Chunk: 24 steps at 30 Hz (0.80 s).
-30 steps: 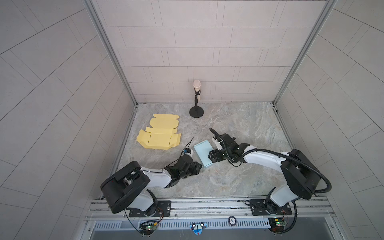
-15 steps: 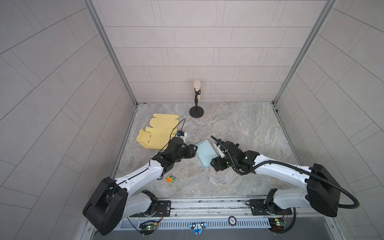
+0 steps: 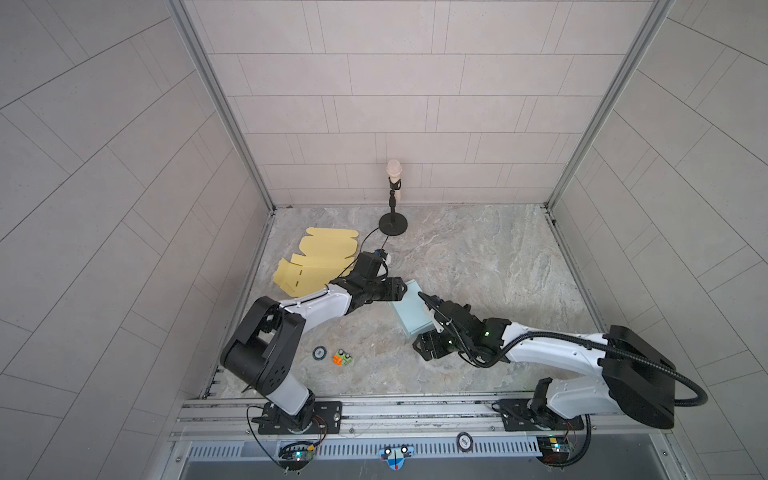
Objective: Fold the paper box
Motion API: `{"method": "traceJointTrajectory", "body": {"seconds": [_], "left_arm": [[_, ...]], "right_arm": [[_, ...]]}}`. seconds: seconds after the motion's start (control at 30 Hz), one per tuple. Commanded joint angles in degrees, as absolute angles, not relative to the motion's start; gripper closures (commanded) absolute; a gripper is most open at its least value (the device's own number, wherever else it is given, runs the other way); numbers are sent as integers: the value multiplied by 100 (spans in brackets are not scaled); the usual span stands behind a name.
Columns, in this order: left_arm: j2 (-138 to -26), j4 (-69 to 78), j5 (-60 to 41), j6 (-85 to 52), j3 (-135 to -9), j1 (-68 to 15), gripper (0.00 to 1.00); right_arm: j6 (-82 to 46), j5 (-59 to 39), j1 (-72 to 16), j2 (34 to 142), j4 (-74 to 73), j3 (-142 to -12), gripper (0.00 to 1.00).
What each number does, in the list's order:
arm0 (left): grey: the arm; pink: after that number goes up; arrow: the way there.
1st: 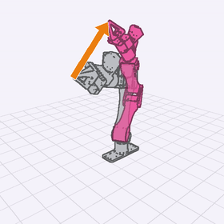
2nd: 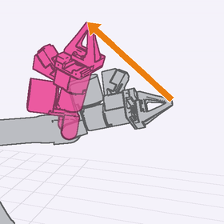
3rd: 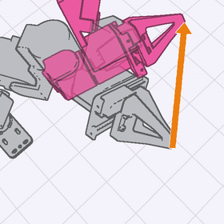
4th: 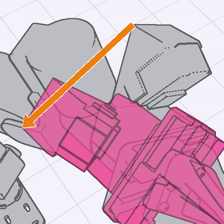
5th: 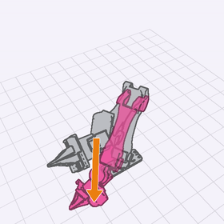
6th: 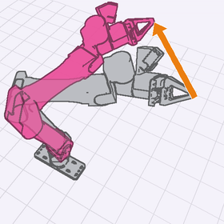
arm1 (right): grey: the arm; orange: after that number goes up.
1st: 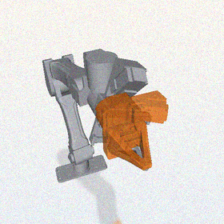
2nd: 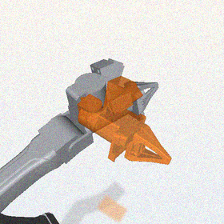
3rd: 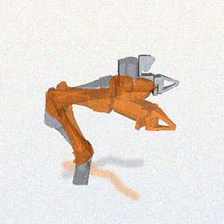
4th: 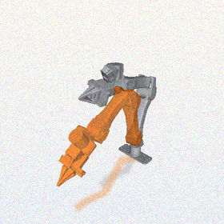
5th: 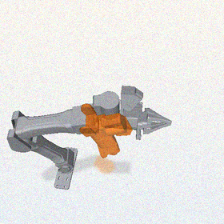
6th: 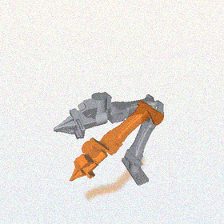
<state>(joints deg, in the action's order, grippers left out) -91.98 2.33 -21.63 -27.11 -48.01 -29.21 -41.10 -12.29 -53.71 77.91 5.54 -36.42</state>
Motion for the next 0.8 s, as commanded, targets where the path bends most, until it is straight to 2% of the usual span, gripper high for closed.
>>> {"method": "traceJointTrajectory", "body": {"seconds": [0.0, 0.47, 0.77], "left_arm": [[-9352, 225, -2437, -2575, -4971, -2918, 26], [-9422, 277, -2435, -2461, -4873, -2918, 27], [-9331, 741, -2558, -2772, -4505, -2987, 30]], "right_arm": [[-4421, -1328, -5399, 8000, -10, -3594, 16], [-4369, -1381, -5227, 8405, -308, -3683, 17], [-4025, -1488, -4665, 8184, 56, -3664, 17]]}}
